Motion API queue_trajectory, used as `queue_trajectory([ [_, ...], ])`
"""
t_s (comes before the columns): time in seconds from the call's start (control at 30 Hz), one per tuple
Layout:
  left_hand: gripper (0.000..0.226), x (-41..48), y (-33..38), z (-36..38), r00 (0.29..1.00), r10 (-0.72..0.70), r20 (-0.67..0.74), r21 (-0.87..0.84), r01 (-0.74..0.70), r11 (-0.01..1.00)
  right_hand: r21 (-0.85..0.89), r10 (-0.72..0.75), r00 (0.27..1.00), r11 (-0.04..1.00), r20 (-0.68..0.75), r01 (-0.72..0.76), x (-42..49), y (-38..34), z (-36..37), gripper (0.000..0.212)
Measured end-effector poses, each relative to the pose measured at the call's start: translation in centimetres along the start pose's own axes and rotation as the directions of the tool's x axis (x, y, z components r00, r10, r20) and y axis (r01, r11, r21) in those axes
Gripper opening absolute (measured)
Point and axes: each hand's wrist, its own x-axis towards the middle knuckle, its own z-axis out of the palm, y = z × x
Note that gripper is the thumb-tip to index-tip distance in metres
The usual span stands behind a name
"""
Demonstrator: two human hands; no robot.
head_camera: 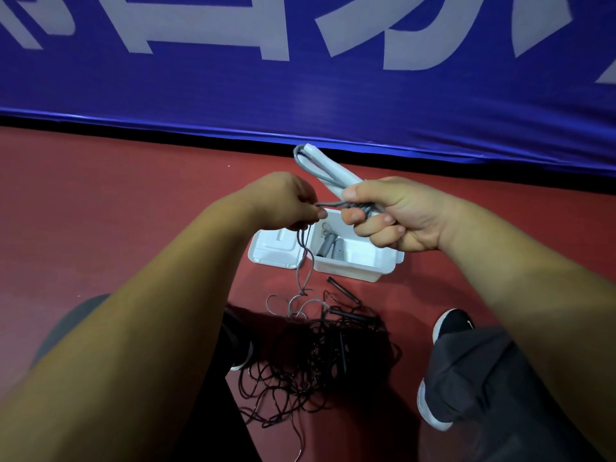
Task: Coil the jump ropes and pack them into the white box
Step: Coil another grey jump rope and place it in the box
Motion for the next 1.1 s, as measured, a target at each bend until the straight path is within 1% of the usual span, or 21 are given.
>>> queue_trajectory([
  [0.07, 0.012, -0.2, 0.0, -0.2, 0.999, 0.031, -0.018, -0.112, -0.033, 0.993, -0.056, 0.051, 0.995, 0.997, 0.080, -0.047, -0.3, 0.1, -0.2, 0.017],
  [0.17, 0.003, -0.9, 0.1, -0.9, 0.991, 0.129, 0.028, -0.134, -0.124, 0.983, -0.198, 0.197, 0.960, 0.968, 0.201, -0.157, -0.6, 0.3, -0.4, 0.030],
  [0.2, 0.006, -1.0, 0.1, -1.0, 0.989, 0.143, 0.050, -0.138, -0.135, 0.981, -0.257, 0.256, 0.941, 0.946, 0.221, -0.197, -0.8, 0.5, -0.4, 0.031],
  [0.27, 0.013, -1.3, 0.6, -0.8, 0.989, 0.123, 0.082, -0.203, -0.104, 0.974, -0.355, 0.354, 0.906, 0.898, 0.231, -0.260, -0.9, 1.0, -0.2, 0.021],
  [0.33, 0.013, -1.3, 1.3, -0.4, 0.985, 0.153, 0.081, -0.248, -0.129, 0.960, -0.416, 0.410, 0.887, 0.859, 0.212, -0.297, -1.0, 1.5, 0.0, 0.013],
  [0.43, 0.015, -1.5, 2.3, -0.2, 0.981, 0.193, 0.032, -0.237, -0.180, 0.955, -0.461, 0.435, 0.888, 0.825, 0.149, -0.327, -0.8, 2.0, -0.1, 0.016],
  [0.5, 0.015, -1.7, 2.6, -0.4, 0.977, 0.214, 0.017, -0.221, -0.205, 0.953, -0.481, 0.422, 0.902, 0.811, 0.089, -0.332, -0.4, 2.4, -0.4, 0.014],
  [0.67, 0.017, -2.1, 3.0, -0.2, 0.969, 0.243, 0.046, -0.198, -0.230, 0.953, -0.508, 0.384, 0.923, 0.793, -0.011, -0.336, 0.5, 2.7, -0.9, 0.011],
  [0.77, 0.018, -1.9, 2.6, -0.4, 0.970, 0.237, 0.062, -0.138, -0.227, 0.964, -0.508, 0.302, 0.944, 0.797, -0.133, -0.326, 1.6, 2.8, -1.7, 0.009],
  [0.87, 0.023, -2.0, 2.3, -0.6, 0.977, 0.209, 0.052, -0.115, -0.202, 0.973, -0.502, 0.181, 0.952, 0.817, -0.245, -0.285, 2.5, 2.9, -2.4, 0.020],
  [0.93, 0.030, -2.1, 2.2, -0.7, 0.980, 0.192, 0.048, -0.108, -0.186, 0.977, -0.496, 0.105, 0.953, 0.834, -0.284, -0.240, 2.6, 2.8, -2.4, 0.015],
  [1.0, 0.031, -2.1, 2.2, -0.7, 0.982, 0.184, 0.049, -0.086, -0.179, 0.980, -0.493, 0.052, 0.950, 0.845, -0.309, -0.206, 2.6, 2.6, -2.2, 0.011],
  [1.07, 0.028, -2.1, 2.2, -0.6, 0.986, 0.158, 0.058, -0.075, -0.154, 0.985, -0.485, 0.015, 0.944, 0.855, -0.329, -0.183, 2.8, 2.7, -2.2, 0.012],
  [1.1, 0.025, -2.1, 2.2, -0.6, 0.988, 0.141, 0.067, -0.070, -0.137, 0.988, -0.473, 0.004, 0.941, 0.864, -0.338, -0.174, 3.0, 2.8, -2.3, 0.016],
])
